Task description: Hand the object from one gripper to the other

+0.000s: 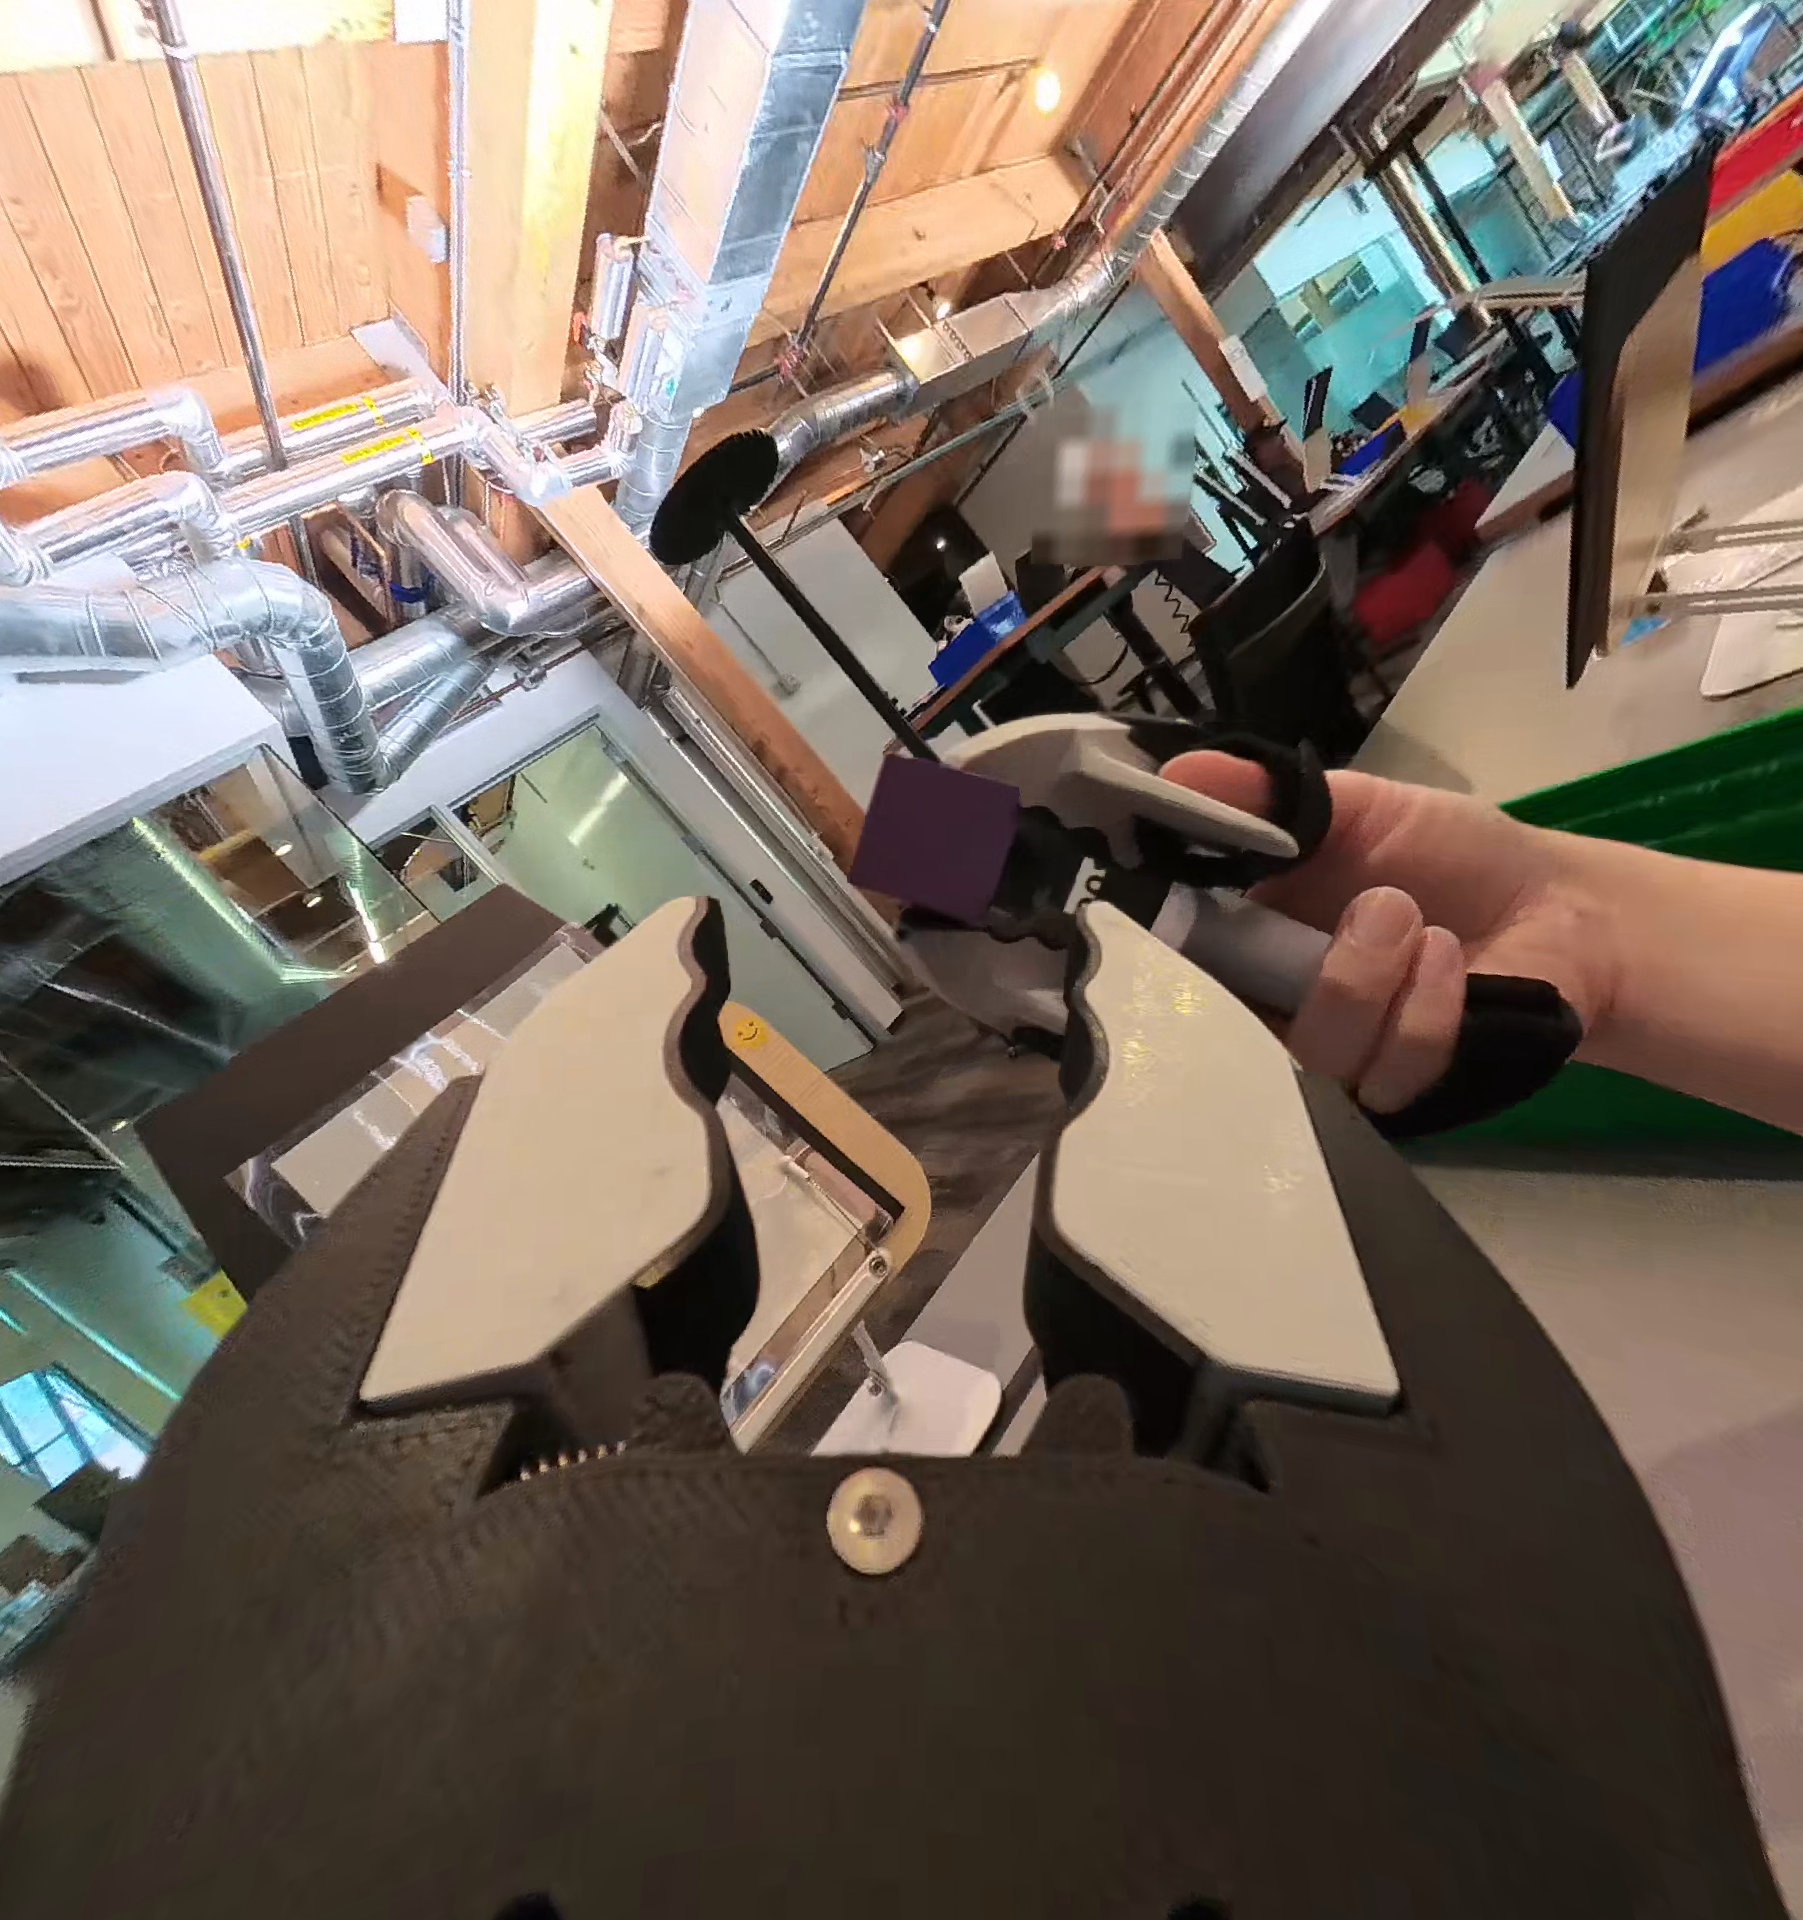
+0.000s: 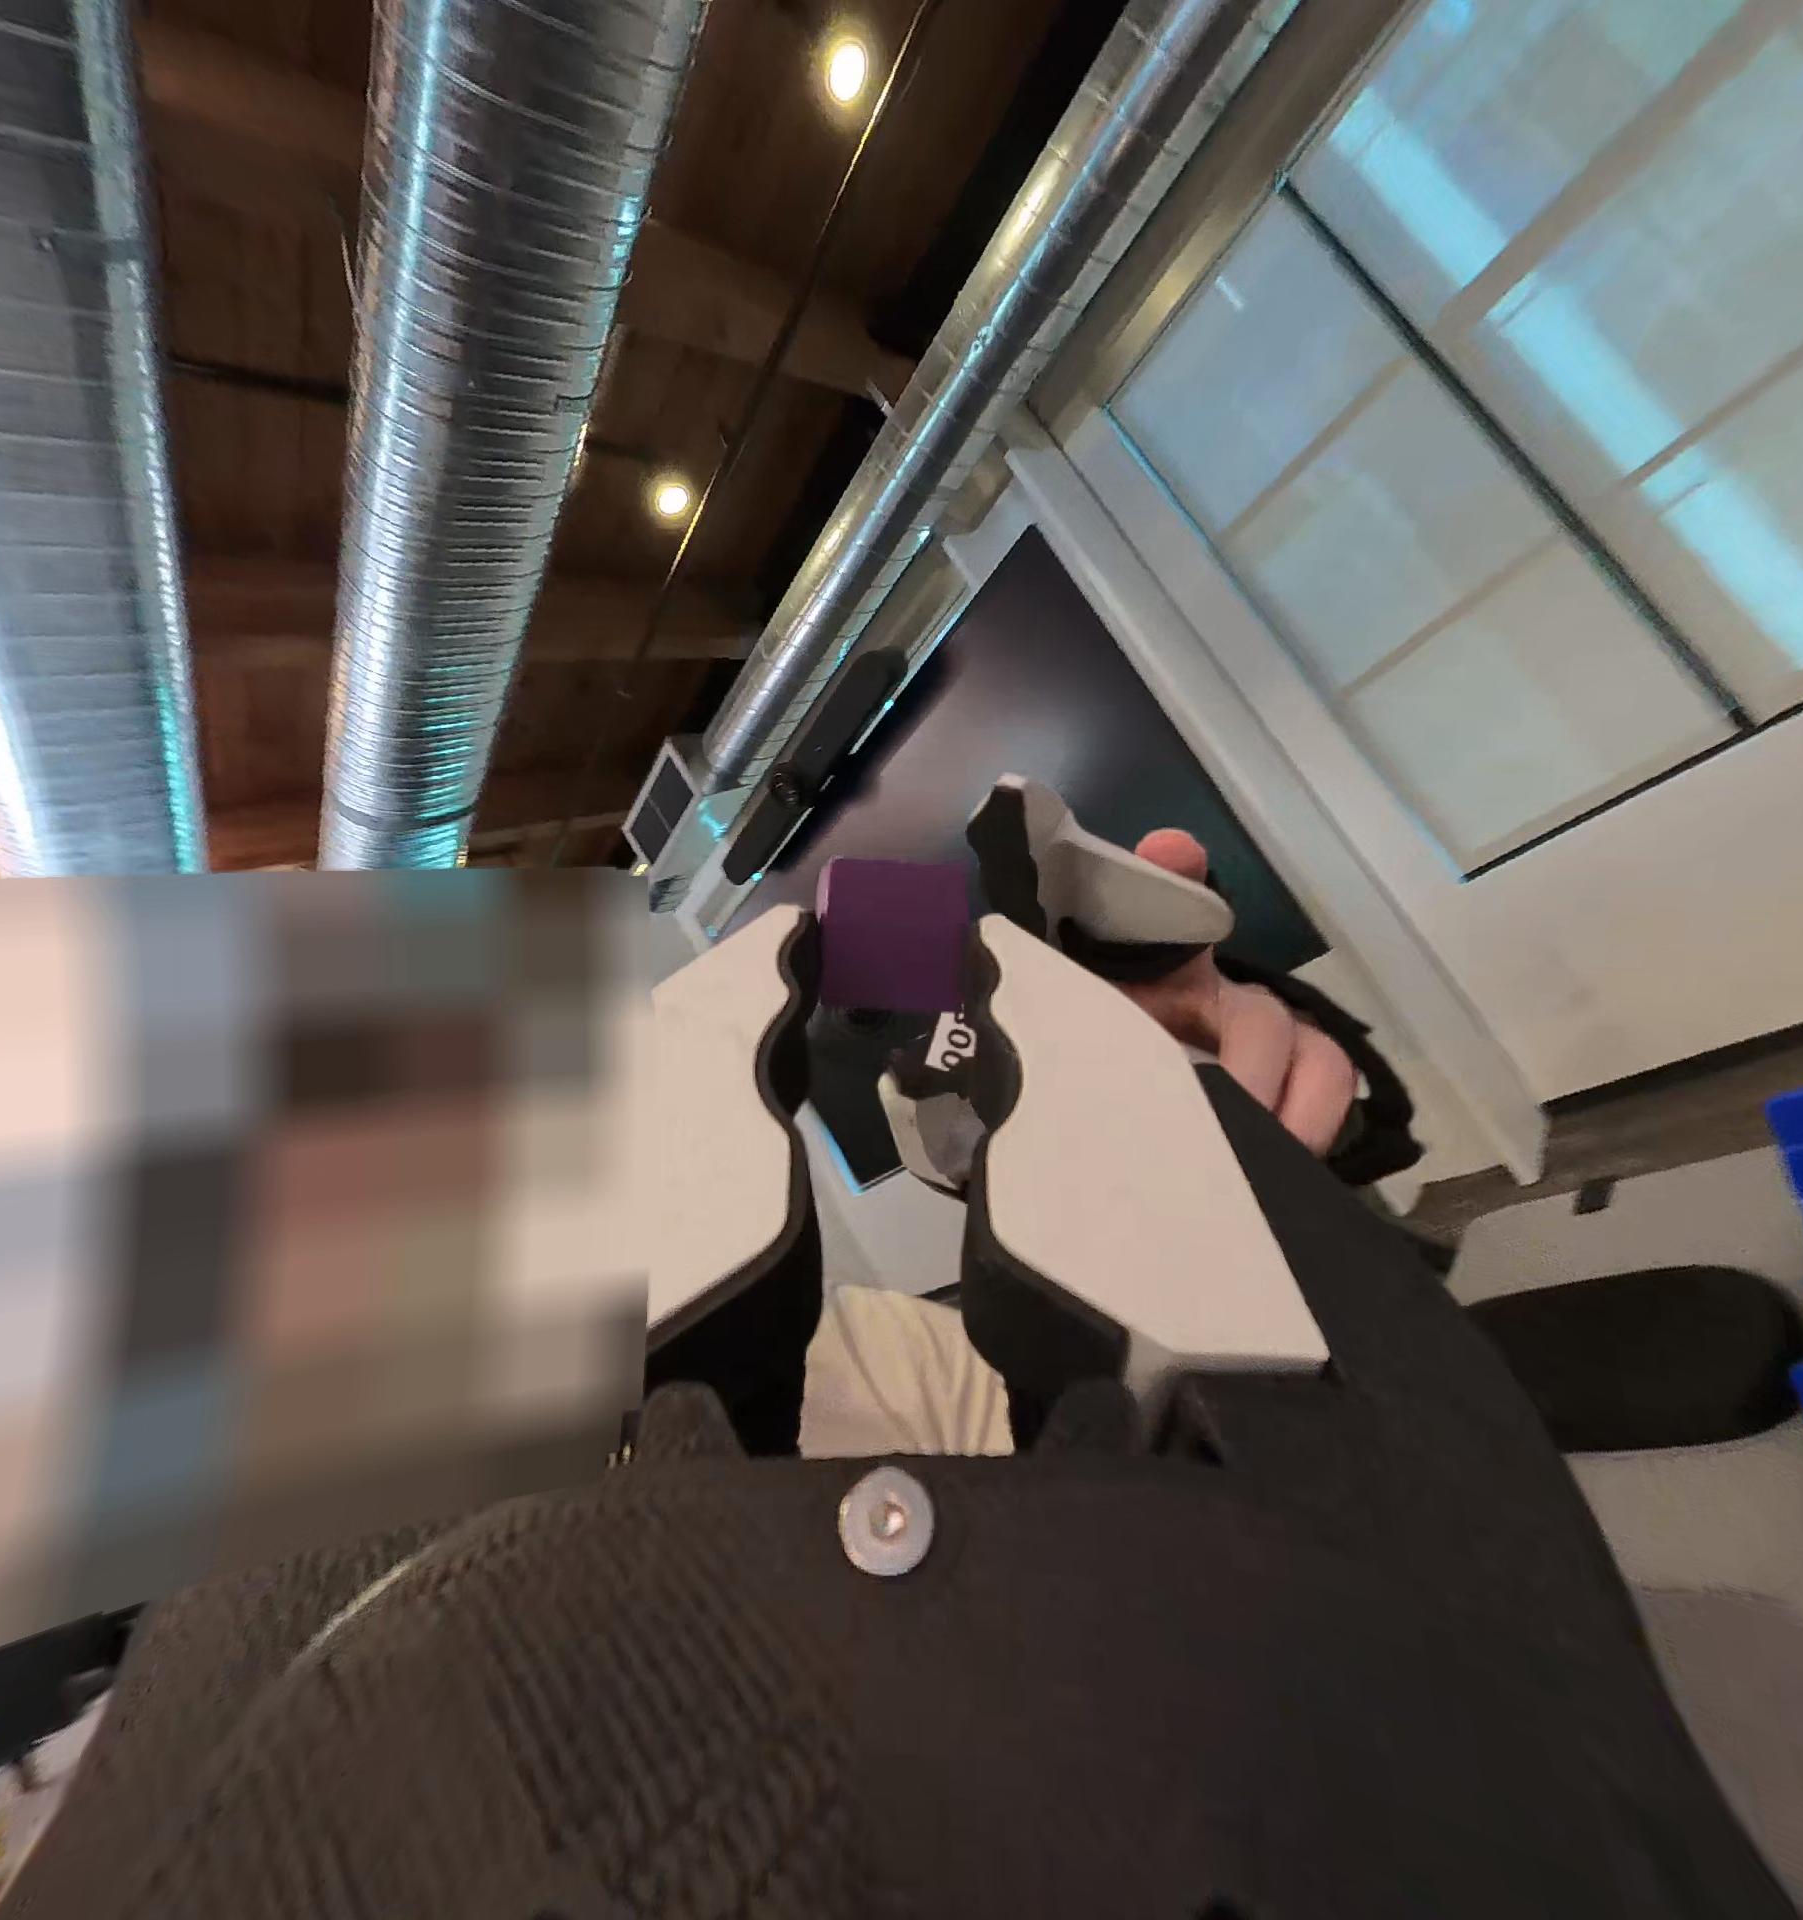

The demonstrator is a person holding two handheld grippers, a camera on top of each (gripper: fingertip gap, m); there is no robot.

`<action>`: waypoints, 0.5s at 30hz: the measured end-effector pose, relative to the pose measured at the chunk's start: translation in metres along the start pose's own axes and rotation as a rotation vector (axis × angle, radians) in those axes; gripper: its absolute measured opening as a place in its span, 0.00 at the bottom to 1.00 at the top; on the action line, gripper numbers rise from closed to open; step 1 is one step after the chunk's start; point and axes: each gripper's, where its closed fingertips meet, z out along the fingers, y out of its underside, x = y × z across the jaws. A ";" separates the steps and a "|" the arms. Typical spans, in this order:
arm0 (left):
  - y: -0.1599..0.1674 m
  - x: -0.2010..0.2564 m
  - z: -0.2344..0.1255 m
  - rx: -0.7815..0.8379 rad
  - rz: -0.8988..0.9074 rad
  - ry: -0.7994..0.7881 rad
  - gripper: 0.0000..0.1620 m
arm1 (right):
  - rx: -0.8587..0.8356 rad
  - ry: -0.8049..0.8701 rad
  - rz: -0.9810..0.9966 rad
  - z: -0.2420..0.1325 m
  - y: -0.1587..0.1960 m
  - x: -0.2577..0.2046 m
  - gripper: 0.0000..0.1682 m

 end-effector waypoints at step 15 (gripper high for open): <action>0.034 -0.026 -0.002 -0.194 0.242 -0.150 0.17 | -0.050 0.405 -0.441 0.000 -0.007 0.046 0.31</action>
